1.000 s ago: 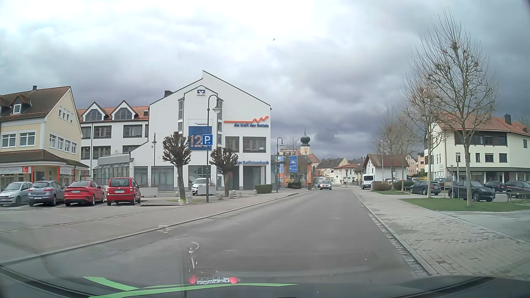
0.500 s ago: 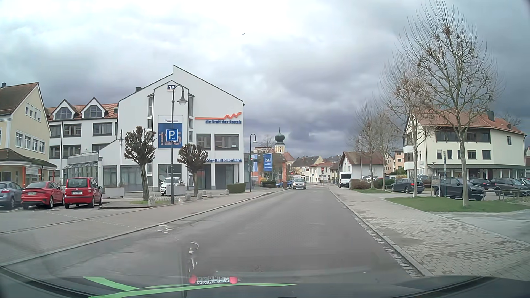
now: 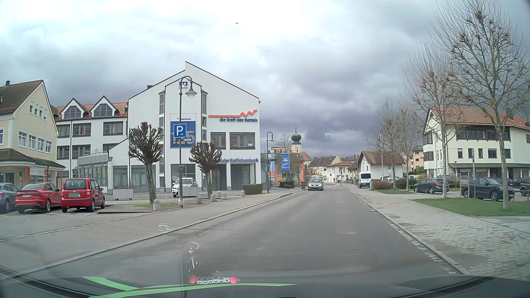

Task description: Follow the waypoints while adhering to traffic rules and regulations

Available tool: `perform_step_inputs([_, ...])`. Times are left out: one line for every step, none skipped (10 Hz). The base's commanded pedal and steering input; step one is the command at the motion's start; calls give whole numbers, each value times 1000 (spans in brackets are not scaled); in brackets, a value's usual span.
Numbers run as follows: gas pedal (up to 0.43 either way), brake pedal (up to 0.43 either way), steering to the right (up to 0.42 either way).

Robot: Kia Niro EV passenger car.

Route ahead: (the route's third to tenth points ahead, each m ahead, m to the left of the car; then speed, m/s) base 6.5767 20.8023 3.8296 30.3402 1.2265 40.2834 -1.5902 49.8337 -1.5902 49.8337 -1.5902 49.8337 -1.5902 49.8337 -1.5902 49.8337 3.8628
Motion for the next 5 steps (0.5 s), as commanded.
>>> perform_step_inputs([260, 0, -330])
perform_step_inputs([260, 0, -367])
perform_step_inputs([260, 0, -406])
perform_step_inputs([260, 0, -439])
perform_step_inputs([248, 0, -469])
